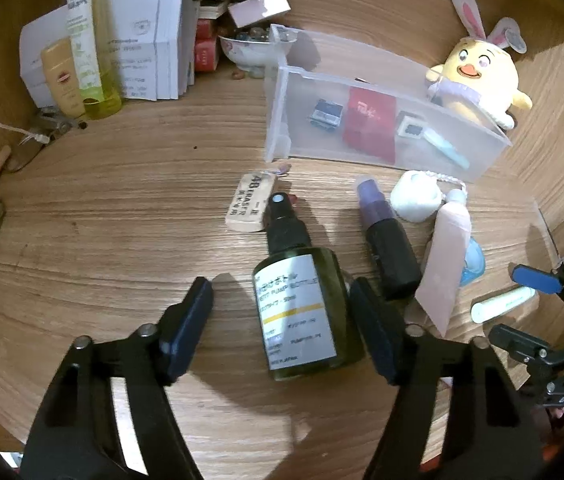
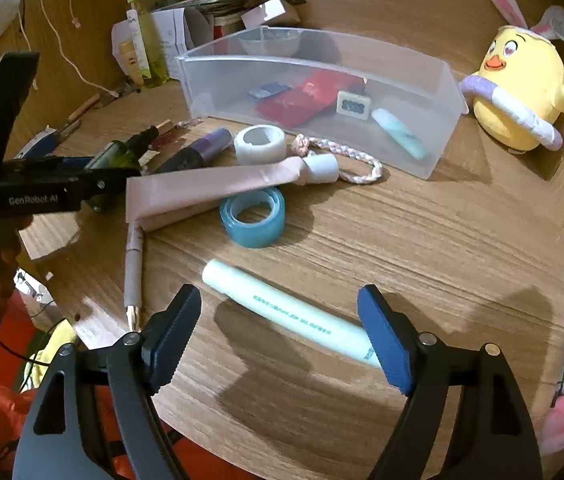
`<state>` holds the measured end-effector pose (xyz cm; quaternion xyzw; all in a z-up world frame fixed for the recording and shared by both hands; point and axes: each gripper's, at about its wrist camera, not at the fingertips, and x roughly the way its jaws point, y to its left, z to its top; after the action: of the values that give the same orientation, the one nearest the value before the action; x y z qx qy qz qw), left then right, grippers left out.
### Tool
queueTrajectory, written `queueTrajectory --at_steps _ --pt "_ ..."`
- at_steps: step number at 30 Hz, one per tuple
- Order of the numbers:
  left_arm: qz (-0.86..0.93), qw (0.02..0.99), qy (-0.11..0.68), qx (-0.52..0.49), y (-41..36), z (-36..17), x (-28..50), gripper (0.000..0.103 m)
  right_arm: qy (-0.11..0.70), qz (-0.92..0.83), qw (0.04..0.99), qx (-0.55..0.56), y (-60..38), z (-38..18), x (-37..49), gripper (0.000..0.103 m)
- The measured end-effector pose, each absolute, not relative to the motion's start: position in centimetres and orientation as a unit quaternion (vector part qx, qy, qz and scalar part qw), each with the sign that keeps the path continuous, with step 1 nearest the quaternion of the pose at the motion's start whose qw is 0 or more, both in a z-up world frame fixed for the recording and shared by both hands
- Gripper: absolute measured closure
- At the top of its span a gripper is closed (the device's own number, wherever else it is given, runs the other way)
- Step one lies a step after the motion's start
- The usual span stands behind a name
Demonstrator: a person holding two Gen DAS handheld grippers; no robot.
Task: Organize objects
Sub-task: 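Grasp the dark green pump bottle with the left tool while the right tool grasps the glue stick, then carry the bottle and glue stick into the clear box and release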
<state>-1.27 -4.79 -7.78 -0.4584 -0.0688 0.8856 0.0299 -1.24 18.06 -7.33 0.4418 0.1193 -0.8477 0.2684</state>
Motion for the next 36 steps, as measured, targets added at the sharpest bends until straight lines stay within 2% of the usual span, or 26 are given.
queueTrajectory --at_steps 4,6,9,13,19,36 --pt "0.883 0.029 -0.081 -0.461 -5.7 -7.7 -0.9 0.051 0.116 -0.848 0.266 0.443 18.2 -7.6 -1.5 0.03" --pt "0.882 0.026 -0.084 -0.463 -6.1 -7.6 -0.8 0.055 0.119 -0.849 0.266 0.441 18.2 -7.6 -1.4 0.042" --pt "0.882 0.029 -0.088 -0.463 -6.5 -7.6 -0.6 0.056 0.121 -0.848 0.269 0.44 18.3 -7.5 -1.3 0.053" --pt "0.883 0.028 -0.083 -0.462 -6.6 -7.6 -0.4 0.056 0.125 -0.849 0.269 0.437 18.5 -7.5 -1.2 0.063" --pt "0.885 0.025 -0.08 -0.458 -6.5 -7.5 -0.1 0.062 0.096 -0.856 0.255 0.439 19.6 -7.4 -1.3 0.088" --pt "0.909 0.031 -0.084 -0.407 -5.5 -3.9 0.1 0.062 0.011 -0.897 0.232 0.376 21.9 -3.2 -4.3 0.089"
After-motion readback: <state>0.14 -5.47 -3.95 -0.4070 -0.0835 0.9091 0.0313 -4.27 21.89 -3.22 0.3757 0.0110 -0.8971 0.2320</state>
